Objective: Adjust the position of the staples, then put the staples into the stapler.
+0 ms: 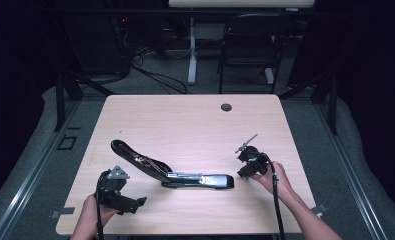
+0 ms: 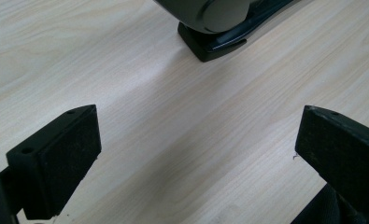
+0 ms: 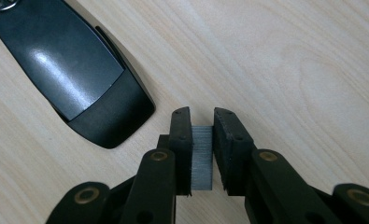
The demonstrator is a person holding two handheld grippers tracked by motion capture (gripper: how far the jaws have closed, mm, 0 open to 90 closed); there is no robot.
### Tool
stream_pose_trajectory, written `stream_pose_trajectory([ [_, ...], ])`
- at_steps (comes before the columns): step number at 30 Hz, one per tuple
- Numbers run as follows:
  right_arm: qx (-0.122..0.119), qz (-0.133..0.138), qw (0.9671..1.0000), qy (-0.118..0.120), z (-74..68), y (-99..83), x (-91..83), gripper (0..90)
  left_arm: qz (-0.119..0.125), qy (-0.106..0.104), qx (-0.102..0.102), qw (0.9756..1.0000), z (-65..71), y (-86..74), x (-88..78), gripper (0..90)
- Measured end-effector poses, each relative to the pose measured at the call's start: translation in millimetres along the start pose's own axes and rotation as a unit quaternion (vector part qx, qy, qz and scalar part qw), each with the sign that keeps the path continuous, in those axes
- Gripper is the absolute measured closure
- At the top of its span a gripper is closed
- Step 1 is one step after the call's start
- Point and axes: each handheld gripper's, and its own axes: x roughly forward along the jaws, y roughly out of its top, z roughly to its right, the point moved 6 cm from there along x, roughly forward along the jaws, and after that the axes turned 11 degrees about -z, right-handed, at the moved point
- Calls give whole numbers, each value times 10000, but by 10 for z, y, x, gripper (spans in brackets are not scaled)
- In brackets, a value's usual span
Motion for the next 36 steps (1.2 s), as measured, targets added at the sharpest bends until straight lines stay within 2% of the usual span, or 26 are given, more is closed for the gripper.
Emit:
stream_pose_trajectory([
  [1, 0, 27, 10000, -66, 8, -1, -8, 778, 3, 1, -4, 10000, 0, 0, 0, 2],
  [4, -88, -3, 9999, -67, 17, -5, -32, 778, 6, 4, -14, 10000, -2, 1, -1, 2],
  [5, -22, 114, 9999, -40, 5, 3, -26, 778, 10, 7, -12, 10000, -2, 2, -1, 2],
  [12, -77, 57, 9999, -106, 13, -5, -56, 778, 20, 0, -30, 10000, -6, -1, -9, 1],
  [14, -39, 117, 9999, -77, 1, -1, -52, 778, 58, -6, -68, 10000, -5, 5, -15, 1],
  [15, -99, 76, 9999, -115, 7, -4, -62, 778, 74, -3, -85, 9999, -8, 7, -20, 0],
  [20, -98, 170, 9997, -131, 1, 8, -84, 779, 270, -135, -468, 9984, -62, 16, -91, 0],
  [23, -120, 204, 9996, -167, 13, 16, -108, 779, 453, -63, -617, 9970, -100, 52, -180, 3],
  [26, -106, 267, 9994, -192, 19, 26, -124, 779, 711, 61, -726, 9948, -129, 130, -295, 5],
  [27, -132, 219, 9994, -221, 32, 24, -135, 779, 885, 96, -835, 9925, -143, 178, -349, 4],
  [28, -132, 219, 9994, -221, 32, 24, -135, 779, 885, 96, -835, 9925, -143, 178, -349, 4],
  [31, -154, 246, 9994, -207, 22, 27, -144, 779, 1091, 189, -985, 9890, -185, 229, -399, 4],
  [34, -157, 339, 9991, -214, 12, 36, -173, 779, 1321, 198, -1145, 9844, -219, 268, -459, 14],
  [35, -182, 307, 9991, -246, 16, 34, -182, 779, 1527, 216, -1238, 9803, -246, 303, -523, 22],
  [36, -182, 307, 9991, -246, 16, 34, -182, 779, 1527, 216, -1238, 9803, -246, 303, -523, 32],
])
